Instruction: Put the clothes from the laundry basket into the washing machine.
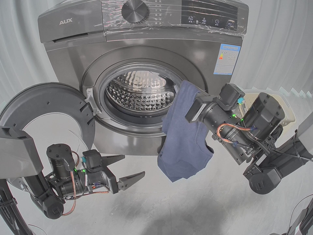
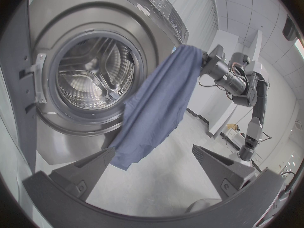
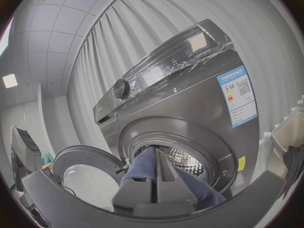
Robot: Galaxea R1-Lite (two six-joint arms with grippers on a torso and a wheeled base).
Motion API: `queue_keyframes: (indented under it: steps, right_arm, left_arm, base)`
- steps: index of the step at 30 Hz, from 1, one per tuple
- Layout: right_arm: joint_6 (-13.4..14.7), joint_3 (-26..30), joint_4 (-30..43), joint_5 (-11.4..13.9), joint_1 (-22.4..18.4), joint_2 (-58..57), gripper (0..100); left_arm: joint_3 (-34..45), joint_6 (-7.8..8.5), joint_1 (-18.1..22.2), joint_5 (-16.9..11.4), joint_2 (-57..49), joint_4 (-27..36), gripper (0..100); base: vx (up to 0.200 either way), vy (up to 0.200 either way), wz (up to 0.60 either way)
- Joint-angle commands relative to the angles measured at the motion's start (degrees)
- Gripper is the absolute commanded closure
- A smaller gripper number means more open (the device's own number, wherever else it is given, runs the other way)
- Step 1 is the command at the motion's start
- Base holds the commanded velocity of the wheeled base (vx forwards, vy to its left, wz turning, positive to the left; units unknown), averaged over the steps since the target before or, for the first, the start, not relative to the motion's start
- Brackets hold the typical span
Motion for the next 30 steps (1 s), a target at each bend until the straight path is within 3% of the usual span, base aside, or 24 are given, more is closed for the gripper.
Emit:
queue_keyframes:
  steps: [1, 9, 14, 18, 21, 26, 30]
  right_arm:
    - [-0.2, -2.6, 1.4, -0.4, 0.3, 1.1, 100]
    - [-0.3, -7.0, 2.5, -2.1, 0.3, 5.5, 100]
    - [-0.3, -11.8, 3.8, -3.4, 0.7, 7.9, 100]
    - [-0.3, -17.8, 4.2, -4.0, 0.8, 10.7, 100]
    - [0.0, -20.4, 4.7, -5.7, 0.8, 11.7, 100]
    - [0.2, -22.1, 4.8, -6.2, 1.2, 12.6, 100]
    - [0.4, -23.1, 4.8, -6.2, 1.7, 13.6, 100]
  left_arm:
    - [0.3, 0.18, -2.2, 0.1, 2.9, 0.0, 0]
    - [0.1, 0.71, -6.1, 0.5, 4.4, 0.0, 0]
    - [-1.6, 1.06, -8.7, 2.7, 6.3, 0.0, 0]
    - [-6.8, 0.89, -11.2, 7.0, 10.2, 0.0, 0]
    - [-10.4, 0.89, -12.0, 9.7, 12.7, 0.0, 0]
    - [-15.8, 0.97, -12.8, 12.2, 16.7, 0.0, 0]
    - [-20.3, 0.8, -13.2, 17.0, 20.3, 0.0, 0]
  base:
    - [0.0, 0.0, 0.0]
    - [0.0, 0.0, 0.0]
    - [0.0, 0.0, 0.0]
    - [0.0, 0.0, 0.0]
    - [0.0, 0.0, 0.0]
    - [0.0, 0.0, 0.0]
    - [0.0, 0.0, 0.0]
